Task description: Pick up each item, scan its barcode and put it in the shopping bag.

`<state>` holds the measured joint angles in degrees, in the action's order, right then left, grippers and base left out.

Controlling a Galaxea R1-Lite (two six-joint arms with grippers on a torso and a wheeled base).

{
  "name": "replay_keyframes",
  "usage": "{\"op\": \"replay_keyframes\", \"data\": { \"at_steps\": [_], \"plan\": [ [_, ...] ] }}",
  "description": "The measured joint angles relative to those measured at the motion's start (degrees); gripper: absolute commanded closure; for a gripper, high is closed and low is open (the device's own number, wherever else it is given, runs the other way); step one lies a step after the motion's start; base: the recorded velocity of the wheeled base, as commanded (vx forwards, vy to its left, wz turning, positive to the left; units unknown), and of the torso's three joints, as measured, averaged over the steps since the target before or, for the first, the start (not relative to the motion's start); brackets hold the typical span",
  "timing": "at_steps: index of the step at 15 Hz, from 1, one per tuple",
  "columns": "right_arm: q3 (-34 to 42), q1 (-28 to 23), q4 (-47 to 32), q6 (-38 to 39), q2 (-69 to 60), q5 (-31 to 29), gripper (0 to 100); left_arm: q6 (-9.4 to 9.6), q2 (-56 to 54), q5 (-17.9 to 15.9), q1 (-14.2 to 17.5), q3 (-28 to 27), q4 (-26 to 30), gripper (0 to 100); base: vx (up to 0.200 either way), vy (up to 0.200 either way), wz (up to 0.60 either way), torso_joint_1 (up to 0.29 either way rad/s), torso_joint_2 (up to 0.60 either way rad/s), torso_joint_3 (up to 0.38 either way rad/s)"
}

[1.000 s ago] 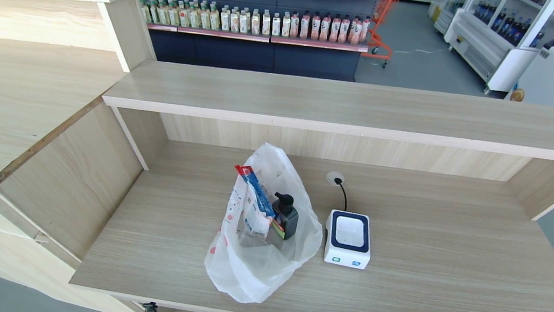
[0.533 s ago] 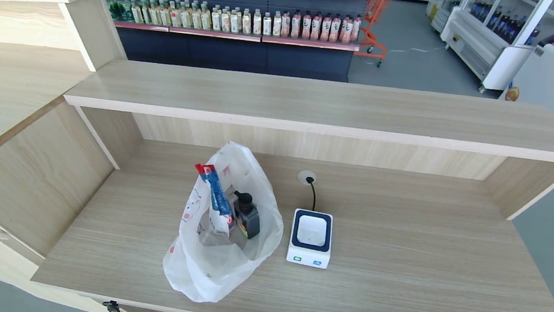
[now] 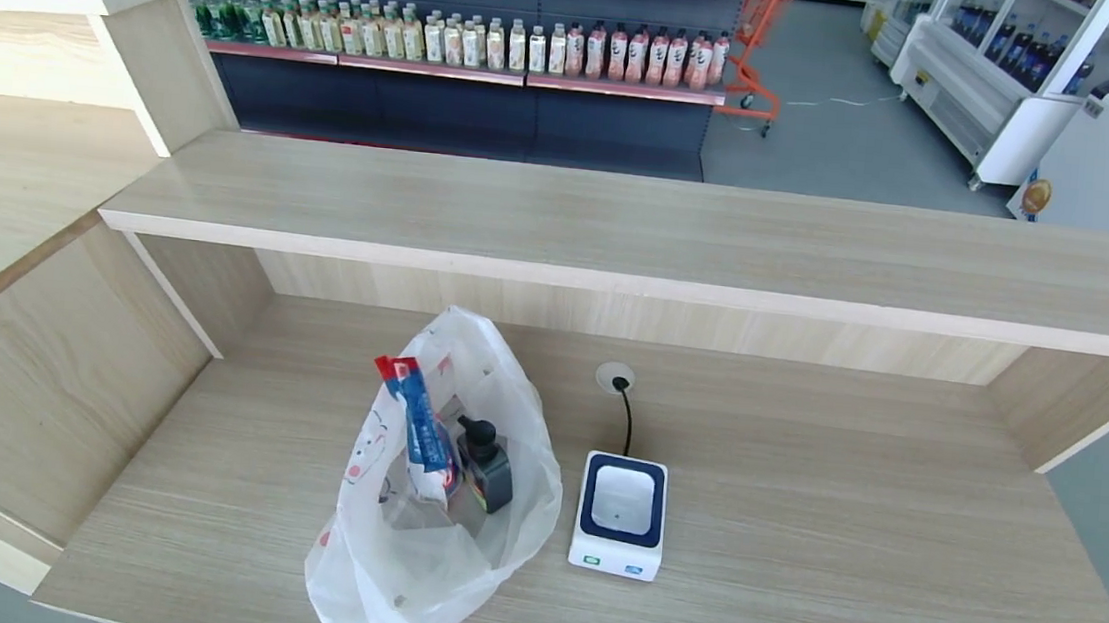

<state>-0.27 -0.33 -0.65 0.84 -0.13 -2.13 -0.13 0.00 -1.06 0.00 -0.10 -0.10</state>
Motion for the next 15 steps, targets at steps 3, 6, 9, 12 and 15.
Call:
{"op": "replay_keyframes", "data": {
  "at_steps": [3,6,9,12,15],
  "plan": [
    [0.00,0.00,0.02,0.05,0.02,0.00,100,-0.02,0.00,0.02,0.00,0.00,0.02,0,0.000,0.000,0.00,0.000,0.00,0.000],
    [0.00,-0.02,0.00,0.05,0.02,0.02,100,-0.02,0.00,0.02,0.00,0.00,0.02,0,0.000,0.000,0.00,0.000,0.00,0.000],
    [0.00,-0.02,0.02,-0.09,0.02,0.02,100,-0.02,0.00,0.02,0.00,0.00,0.02,0,0.000,0.000,0.00,0.000,0.00,0.000],
    [0.00,-0.02,0.02,-0.29,0.02,0.02,100,-0.02,0.02,0.00,0.00,0.00,0.02,0,0.000,0.000,0.00,0.000,0.00,0.000],
    [0.00,0.00,0.02,-0.06,0.02,0.02,100,-0.02,0.00,0.02,0.00,0.00,0.02,0,0.000,0.000,0.00,0.000,0.00,0.000]
  ]
}}
